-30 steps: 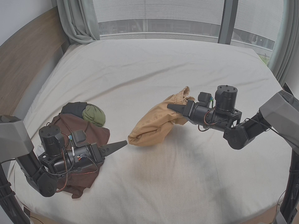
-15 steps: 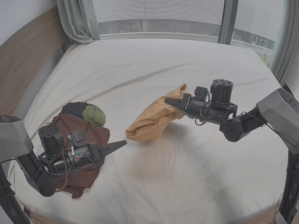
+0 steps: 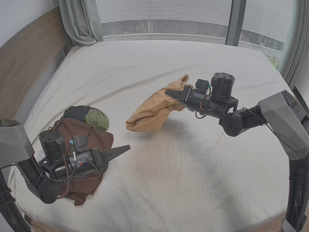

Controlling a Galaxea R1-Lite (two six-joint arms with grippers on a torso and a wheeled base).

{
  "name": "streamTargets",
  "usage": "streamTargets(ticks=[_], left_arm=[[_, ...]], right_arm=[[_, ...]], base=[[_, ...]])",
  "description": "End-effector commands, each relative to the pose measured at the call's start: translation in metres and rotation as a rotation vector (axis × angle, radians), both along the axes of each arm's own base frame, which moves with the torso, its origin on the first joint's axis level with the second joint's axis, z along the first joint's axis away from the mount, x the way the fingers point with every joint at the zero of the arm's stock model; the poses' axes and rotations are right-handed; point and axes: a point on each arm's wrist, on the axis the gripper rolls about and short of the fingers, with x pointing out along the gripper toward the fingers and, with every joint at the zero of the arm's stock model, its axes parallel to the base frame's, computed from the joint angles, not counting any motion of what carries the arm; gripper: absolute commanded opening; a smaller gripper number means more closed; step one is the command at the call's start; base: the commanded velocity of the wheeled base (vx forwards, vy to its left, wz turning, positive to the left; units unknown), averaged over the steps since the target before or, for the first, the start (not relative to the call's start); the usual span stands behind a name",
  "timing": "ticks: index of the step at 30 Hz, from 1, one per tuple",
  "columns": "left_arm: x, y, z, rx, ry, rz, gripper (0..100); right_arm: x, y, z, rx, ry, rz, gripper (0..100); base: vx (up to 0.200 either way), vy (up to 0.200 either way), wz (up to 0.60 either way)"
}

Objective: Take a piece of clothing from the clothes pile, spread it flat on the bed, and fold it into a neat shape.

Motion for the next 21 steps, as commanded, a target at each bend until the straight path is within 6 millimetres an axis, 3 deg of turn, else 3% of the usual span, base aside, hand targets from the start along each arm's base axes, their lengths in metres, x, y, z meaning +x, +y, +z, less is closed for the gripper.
streamTargets(ticks=[1, 5, 7, 12, 21], left_arm=[[0.0, 0.001, -0.002, 0.0, 0.002, 0.002, 100], [0.001, 0.003, -0.002, -0.001, -0.003, 0.009, 100], [0.001, 0.003, -0.002, -0.001, -0.001, 0.009, 100], [0.001, 0.003, -0.002, -0.001, -0.001, 0.006, 100], [0.001, 0.003, -0.002, -0.001, -0.001, 0.008, 100]], right_arm=[[0.017, 0.007, -0.06, -0.039, 0.081, -0.002, 0], [0.017, 0.004, -0.112, -0.092, 0.111, -0.003, 0], [0.011, -0.003, -0.125, -0.116, 0.136, -0.007, 0], [-0.005, -0.021, -0.14, -0.137, 0.179, -0.026, 0], [-0.013, -0.04, -0.159, -0.147, 0.208, -0.069, 0]], base=[[0.0, 0.0, 0.0], [0.0, 0.0, 0.0], [0.0, 0.0, 0.0], [0.0, 0.0, 0.0], [0.0, 0.0, 0.0]])
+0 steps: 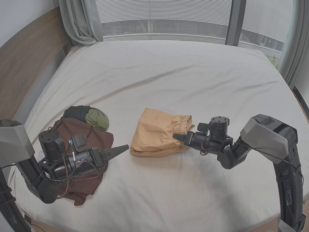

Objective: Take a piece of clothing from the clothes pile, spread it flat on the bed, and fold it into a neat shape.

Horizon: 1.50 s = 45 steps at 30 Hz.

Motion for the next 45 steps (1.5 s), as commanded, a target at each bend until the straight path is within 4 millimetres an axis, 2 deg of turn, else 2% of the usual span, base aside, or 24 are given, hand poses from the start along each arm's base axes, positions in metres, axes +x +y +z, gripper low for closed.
streamTargets(ticks=[1, 10, 11, 17, 21, 23, 24, 28, 31, 33, 36, 41, 45], left_arm=[[0.0, 0.0, 0.0, 0.0, 0.002, 0.0, 100], [0.0, 0.0, 0.001, -0.001, -0.003, -0.001, 100], [0.001, 0.0, 0.001, -0.002, -0.004, 0.0, 100], [0.0, 0.0, 0.002, -0.003, -0.004, 0.0, 100], [0.0, 0.0, 0.003, -0.004, -0.009, 0.0, 100], [0.0, 0.0, 0.003, -0.004, -0.009, 0.0, 100], [0.0, 0.0, 0.003, -0.005, -0.01, 0.002, 100], [0.001, 0.0, 0.003, -0.005, -0.012, 0.002, 100], [0.001, 0.0, 0.003, -0.006, -0.011, 0.002, 100], [0.001, 0.0, 0.003, -0.006, -0.011, 0.002, 100], [0.001, 0.0, 0.004, -0.007, -0.014, 0.002, 100], [0.001, 0.001, 0.003, -0.006, -0.011, 0.004, 100], [0.001, 0.001, 0.003, -0.006, -0.009, 0.004, 100]], right_arm=[[-0.006, -0.012, -0.015, -0.018, 0.046, -0.023, 0], [-0.009, -0.017, -0.024, -0.021, 0.052, -0.032, 0], [-0.009, -0.017, -0.024, -0.021, 0.052, -0.032, 100], [-0.007, -0.023, -0.023, -0.031, 0.046, -0.078, 100], [-0.005, -0.044, -0.007, -0.028, 0.026, -0.13, 100], [-0.005, -0.044, -0.007, -0.028, 0.026, -0.13, 100], [-0.004, -0.063, 0.015, -0.031, -0.01, -0.167, 100], [-0.007, -0.074, 0.045, -0.019, -0.053, -0.189, 100], [-0.013, -0.069, 0.06, -0.015, -0.064, -0.175, 100], [-0.014, -0.066, 0.062, -0.014, -0.065, -0.169, 100], [-0.02, -0.043, 0.065, -0.011, -0.072, -0.112, 100], [-0.029, -0.015, 0.059, -0.013, -0.06, -0.046, 100], [-0.032, 0.003, 0.043, -0.027, -0.035, -0.007, 100]], base=[[0.0, 0.0, 0.0], [0.0, 0.0, 0.0], [0.0, 0.0, 0.0], [0.0, 0.0, 0.0], [0.0, 0.0, 0.0], [0.0, 0.0, 0.0], [0.0, 0.0, 0.0], [0.0, 0.0, 0.0], [0.0, 0.0, 0.0], [0.0, 0.0, 0.0], [0.0, 0.0, 0.0], [0.0, 0.0, 0.0], [0.0, 0.0, 0.0]])
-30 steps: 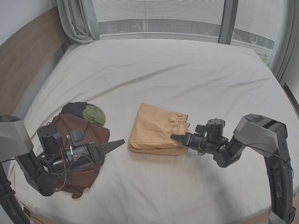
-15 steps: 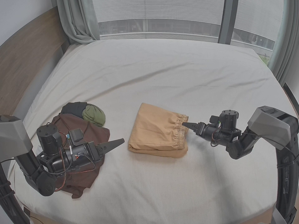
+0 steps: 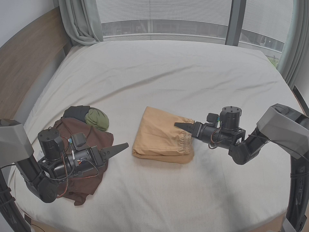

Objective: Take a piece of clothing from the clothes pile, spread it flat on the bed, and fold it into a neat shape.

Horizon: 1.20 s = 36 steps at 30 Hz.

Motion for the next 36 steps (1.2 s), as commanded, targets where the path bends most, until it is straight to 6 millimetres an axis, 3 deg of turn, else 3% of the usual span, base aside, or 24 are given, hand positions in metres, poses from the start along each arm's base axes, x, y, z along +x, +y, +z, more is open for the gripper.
streamTargets(ticks=[1, 11, 16, 20, 24, 25, 26, 29, 32, 36], left_arm=[[0.0, 0.0, -0.001, 0.001, 0.004, 0.0, 100], [0.001, 0.0, -0.002, 0.002, 0.003, 0.001, 100], [0.001, 0.0, -0.002, 0.003, 0.004, 0.001, 100], [0.001, 0.0, -0.002, 0.001, 0.006, 0.0, 100], [0.002, -0.001, 0.001, -0.008, -0.007, -0.01, 100], [0.003, -0.001, 0.005, -0.021, -0.02, -0.02, 100], [0.003, 0.0, 0.006, -0.025, -0.02, -0.021, 100], [0.002, 0.001, 0.015, -0.05, -0.066, -0.026, 100], [-0.003, 0.002, 0.021, -0.053, -0.092, -0.045, 100], [-0.013, 0.003, 0.033, -0.064, -0.126, -0.084, 100]], right_arm=[[-0.003, 0.017, -0.012, -0.01, 0.017, 0.038, 100], [0.003, 0.017, -0.051, -0.062, 0.071, 0.028, 100], [0.005, 0.014, -0.084, -0.134, 0.089, -0.022, 100], [0.005, 0.014, -0.083, -0.131, 0.078, -0.023, 100], [0.003, 0.016, -0.072, -0.118, 0.061, -0.018, 100], [0.001, 0.017, -0.054, -0.102, 0.031, -0.018, 100], [0.0, 0.017, -0.048, -0.097, 0.023, -0.018, 100], [-0.015, 0.012, 0.006, -0.029, -0.035, -0.024, 100], [-0.031, 0.006, 0.042, 0.002, -0.084, -0.028, 100], [-0.055, -0.009, 0.07, 0.004, -0.121, -0.037, 100]], base=[[0.0, 0.0, 0.0], [0.0, 0.0, 0.0], [0.0, 0.0, 0.0], [0.0, 0.0, 0.0], [0.0, 0.0, 0.0], [0.0, 0.0, 0.0], [0.0, 0.0, 0.0], [0.0, 0.0, 0.0], [0.0, 0.0, 0.0], [0.0, 0.0, 0.0]])
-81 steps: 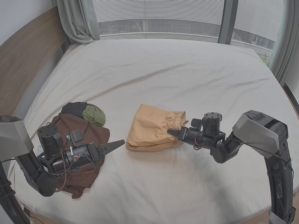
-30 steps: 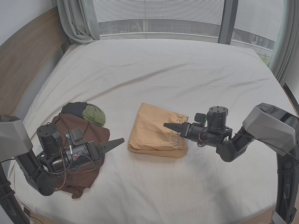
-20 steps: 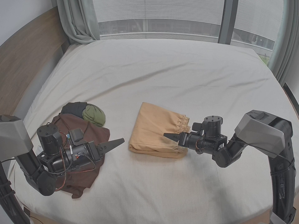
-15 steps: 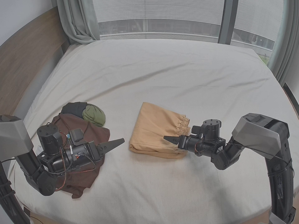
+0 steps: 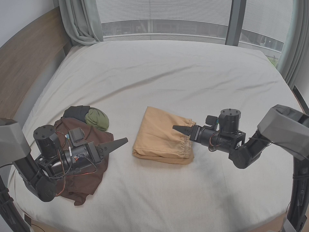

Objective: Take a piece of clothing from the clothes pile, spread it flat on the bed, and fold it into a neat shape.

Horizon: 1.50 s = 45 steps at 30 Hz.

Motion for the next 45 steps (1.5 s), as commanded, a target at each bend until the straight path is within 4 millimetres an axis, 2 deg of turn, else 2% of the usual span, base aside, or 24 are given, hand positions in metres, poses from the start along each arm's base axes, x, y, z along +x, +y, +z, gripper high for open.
streamTargets(ticks=[1, 5, 6, 11, 16, 21, 27, 28, 29, 34, 39, 40, 41, 45], left_arm=[[-0.017, 0.003, 0.021, -0.021, -0.067, -0.052, 100], [-0.027, 0.004, 0.026, -0.001, -0.106, -0.064, 100], [-0.033, 0.005, 0.028, 0.024, -0.143, -0.069, 100], [-0.061, 0.007, 0.017, 0.166, -0.245, -0.11, 100], [-0.078, 0.011, 0.011, 0.28, -0.356, -0.135, 100], [-0.102, 0.007, 0.018, 0.275, -0.4, -0.189, 100], [-0.123, 0.0, 0.03, 0.246, -0.455, -0.255, 100], [-0.124, 0.0, 0.03, 0.245, -0.457, -0.263, 100], [-0.13, -0.004, 0.032, 0.237, -0.461, -0.294, 100], [-0.15, -0.005, 0.045, 0.201, -0.518, -0.342, 100], [-0.167, 0.014, 0.053, 0.251, -0.491, -0.15, 100], [-0.168, 0.014, 0.053, 0.253, -0.49, -0.141, 100], [-0.177, 0.025, 0.057, 0.263, -0.483, -0.042, 100], [-0.197, 0.045, 0.062, 0.237, -0.473, 0.101, 100]], right_arm=[[-0.045, -0.023, 0.072, 0.036, -0.112, -0.008, 100], [-0.06, -0.04, 0.077, -0.037, -0.157, -0.017, 100], [-0.068, -0.053, 0.074, -0.101, -0.182, -0.029, 100], [-0.095, -0.089, 0.067, -0.309, -0.257, -0.097, 100], [-0.125, -0.117, 0.075, -0.341, -0.277, -0.176, 100], [-0.149, -0.141, 0.091, -0.356, -0.334, -0.263, 100], [-0.202, -0.149, 0.105, -0.342, -0.411, -0.286, 100], [-0.204, -0.149, 0.105, -0.341, -0.416, -0.287, 100], [-0.216, -0.15, 0.108, -0.334, -0.44, -0.293, 100], [-0.25, -0.153, 0.111, -0.315, -0.508, -0.302, 100], [-0.287, -0.155, 0.105, -0.281, -0.578, -0.265, 100], [-0.289, -0.156, 0.105, -0.279, -0.582, -0.264, 100], [-0.301, -0.157, 0.106, -0.265, -0.618, -0.26, 100], [-0.336, -0.16, 0.101, -0.247, -0.654, -0.261, 100]], base=[[0.0, 0.0, 0.0], [0.0, 0.0, 0.0], [0.0, 0.0, 0.0], [0.0, 0.0, 0.0], [0.0, 0.0, 0.0], [0.0, 0.0, 0.0], [0.0, 0.0, 0.0], [0.0, 0.0, 0.0], [0.0, 0.0, 0.0], [0.0, 0.0, 0.0], [0.0, 0.0, 0.0], [0.0, 0.0, 0.0], [0.0, 0.0, 0.0], [0.0, 0.0, 0.0]])
